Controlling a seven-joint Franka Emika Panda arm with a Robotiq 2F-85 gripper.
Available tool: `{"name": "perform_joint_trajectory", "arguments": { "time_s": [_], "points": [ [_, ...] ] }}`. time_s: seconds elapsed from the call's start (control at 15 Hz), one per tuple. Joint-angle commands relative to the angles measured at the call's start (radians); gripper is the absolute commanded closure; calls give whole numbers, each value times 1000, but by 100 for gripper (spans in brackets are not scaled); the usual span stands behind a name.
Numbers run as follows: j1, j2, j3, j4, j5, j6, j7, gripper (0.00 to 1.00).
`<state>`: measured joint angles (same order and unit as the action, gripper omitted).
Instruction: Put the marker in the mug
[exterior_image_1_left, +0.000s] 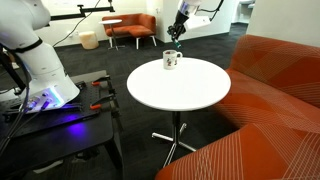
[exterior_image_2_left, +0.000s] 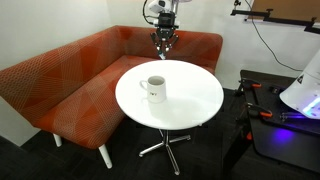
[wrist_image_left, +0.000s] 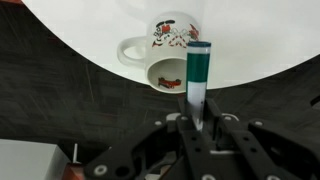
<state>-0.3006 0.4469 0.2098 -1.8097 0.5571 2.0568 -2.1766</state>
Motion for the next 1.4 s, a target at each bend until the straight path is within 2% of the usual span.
{"name": "perform_joint_trajectory", "arguments": {
  "time_s": [0.0,0.6,1.33],
  "points": [
    [38,2,-29,31,46,-59,-27,95],
    [82,57,-26,93,88,-155,-34,95],
    [90,198,-28,260,70,-374,-76,95]
  ]
}}
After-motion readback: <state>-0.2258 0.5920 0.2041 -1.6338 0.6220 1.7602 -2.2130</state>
